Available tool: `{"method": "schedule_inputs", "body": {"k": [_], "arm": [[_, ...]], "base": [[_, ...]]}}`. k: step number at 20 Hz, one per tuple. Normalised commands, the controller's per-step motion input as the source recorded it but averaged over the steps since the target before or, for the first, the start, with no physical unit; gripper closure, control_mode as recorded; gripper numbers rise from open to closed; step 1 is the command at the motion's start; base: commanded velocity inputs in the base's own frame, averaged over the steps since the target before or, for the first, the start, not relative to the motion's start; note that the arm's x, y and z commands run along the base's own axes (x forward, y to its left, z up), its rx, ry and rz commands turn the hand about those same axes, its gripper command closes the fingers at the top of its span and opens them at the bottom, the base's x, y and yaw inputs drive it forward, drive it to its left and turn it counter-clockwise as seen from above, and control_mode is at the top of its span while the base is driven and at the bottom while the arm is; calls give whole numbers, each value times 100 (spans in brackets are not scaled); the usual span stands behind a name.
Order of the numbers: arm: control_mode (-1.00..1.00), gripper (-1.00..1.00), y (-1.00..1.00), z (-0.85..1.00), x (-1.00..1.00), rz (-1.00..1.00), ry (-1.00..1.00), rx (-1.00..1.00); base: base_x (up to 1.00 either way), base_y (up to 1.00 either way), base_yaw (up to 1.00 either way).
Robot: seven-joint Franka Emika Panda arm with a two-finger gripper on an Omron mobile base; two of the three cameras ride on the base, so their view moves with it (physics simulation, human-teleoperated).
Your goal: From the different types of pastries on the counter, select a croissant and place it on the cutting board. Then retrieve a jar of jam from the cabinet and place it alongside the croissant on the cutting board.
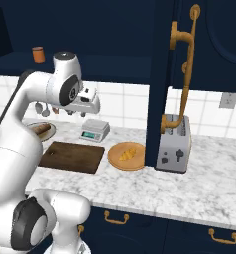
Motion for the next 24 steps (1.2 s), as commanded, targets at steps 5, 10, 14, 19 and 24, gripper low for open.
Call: {"method": "schedule_inputs", "body": {"k": [5, 10, 14, 19, 24], "arm": [[-100, -100, -1, -30, -22, 0, 0, 0], [-100, -100, -10, -74, -61, 0, 0, 0], [-100, -100, -31, -87, -48, 0, 3, 0], [-100, -100, -32, -90, -5, 0, 3, 0], [-100, -100, -13, -50, 79, 0, 1, 0]], "base": [[0, 0, 0], [0, 0, 0], [0, 0, 0], [0, 0, 0], [0, 0, 0]]}}
